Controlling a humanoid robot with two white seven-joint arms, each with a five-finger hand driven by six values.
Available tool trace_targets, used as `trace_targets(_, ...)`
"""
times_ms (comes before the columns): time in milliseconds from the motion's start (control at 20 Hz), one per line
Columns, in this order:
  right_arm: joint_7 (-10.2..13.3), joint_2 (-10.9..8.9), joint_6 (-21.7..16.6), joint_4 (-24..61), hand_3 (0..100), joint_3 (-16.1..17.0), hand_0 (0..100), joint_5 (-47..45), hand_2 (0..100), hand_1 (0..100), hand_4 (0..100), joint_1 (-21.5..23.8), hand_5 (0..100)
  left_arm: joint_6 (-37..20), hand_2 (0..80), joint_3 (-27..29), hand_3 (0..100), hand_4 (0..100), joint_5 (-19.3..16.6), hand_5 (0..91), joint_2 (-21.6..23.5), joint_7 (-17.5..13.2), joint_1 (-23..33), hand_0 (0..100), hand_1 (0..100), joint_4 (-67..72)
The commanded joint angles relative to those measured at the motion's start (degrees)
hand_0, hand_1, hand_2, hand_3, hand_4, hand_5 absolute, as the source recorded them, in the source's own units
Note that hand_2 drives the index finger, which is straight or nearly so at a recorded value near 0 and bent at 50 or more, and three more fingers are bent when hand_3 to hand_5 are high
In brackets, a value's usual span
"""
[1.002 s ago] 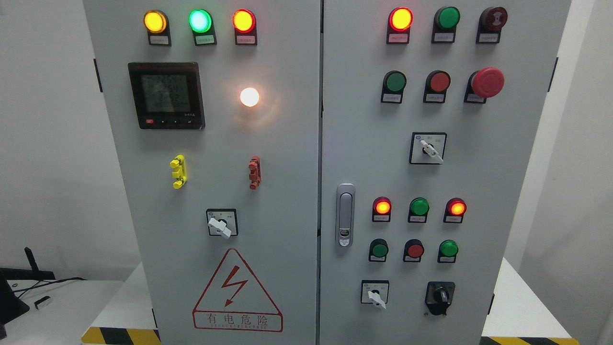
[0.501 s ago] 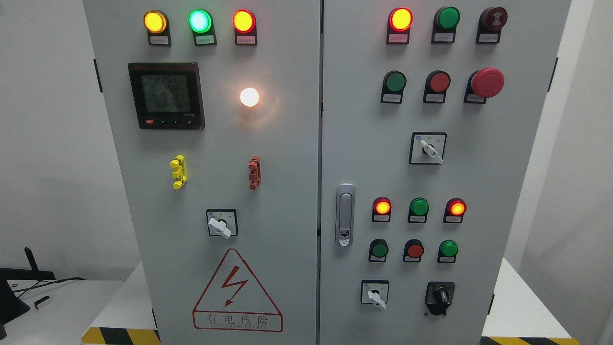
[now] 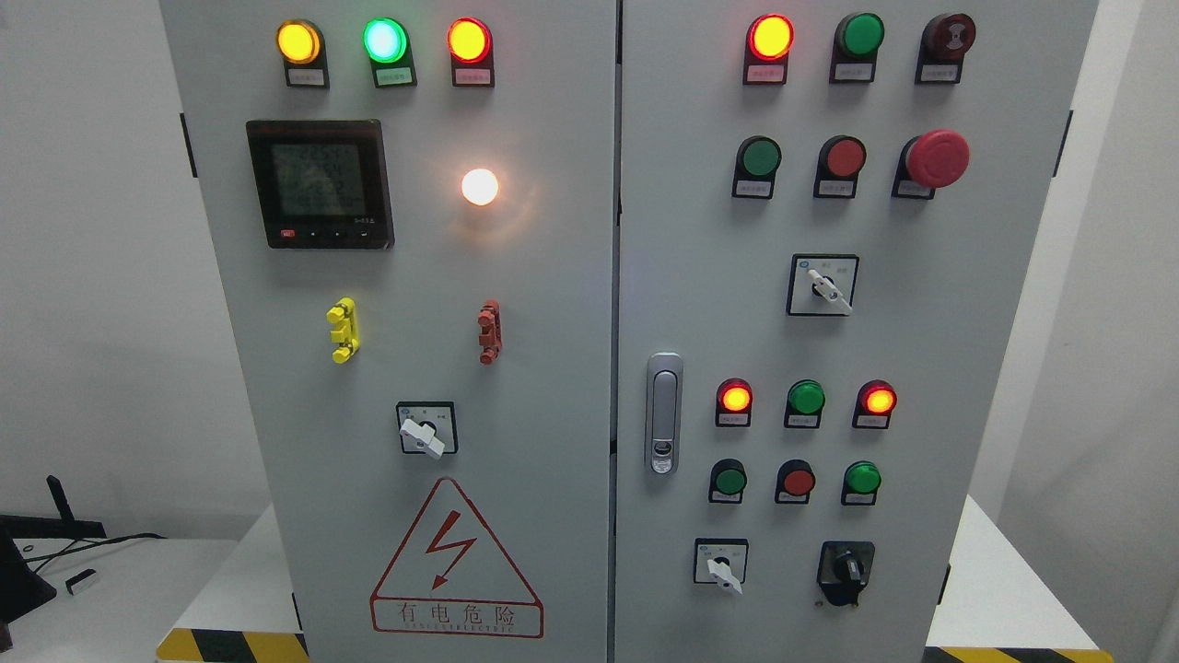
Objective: Trip black knob to open circuit
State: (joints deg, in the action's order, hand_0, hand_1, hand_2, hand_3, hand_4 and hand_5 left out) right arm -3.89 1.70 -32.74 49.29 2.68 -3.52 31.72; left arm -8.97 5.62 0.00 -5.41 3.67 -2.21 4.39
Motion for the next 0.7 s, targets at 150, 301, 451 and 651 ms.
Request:
trace_targets(150, 0.64, 0.49, -16.56, 15.99, 66, 2.85, 41, 0.00, 30, 32, 68, 4.31, 80, 0.09, 0.0, 0.00, 0, 0, 0.27, 0.0, -0.04, 0.02, 0.01, 12, 39, 0.00)
trace_targets(301, 0.55, 0.41, -16.92, 21.80, 69, 3.65, 41, -0.09, 30, 32, 72, 5.10, 83, 0.00, 0.0, 0.00, 0, 0, 0.27, 0.0, -0.04, 0.02, 0.01, 12, 39, 0.00)
trace_targets(451, 0.55, 0.49, -16.31, 28.65, 71, 5.14, 42, 0.00, 31, 31, 74, 5.37, 85, 0.00, 0.0, 0.00, 0, 0, 0.27, 0.0, -0.03, 0.02, 0.01, 12, 39, 0.00)
trace_targets(651, 0.55, 0.67, -13.94, 38.22, 72, 5.67, 42, 0.00, 31, 27, 77, 5.80, 87, 0.00, 0.0, 0.00, 0, 0, 0.27, 0.0, -0.04, 0.02, 0.01, 12, 39, 0.00)
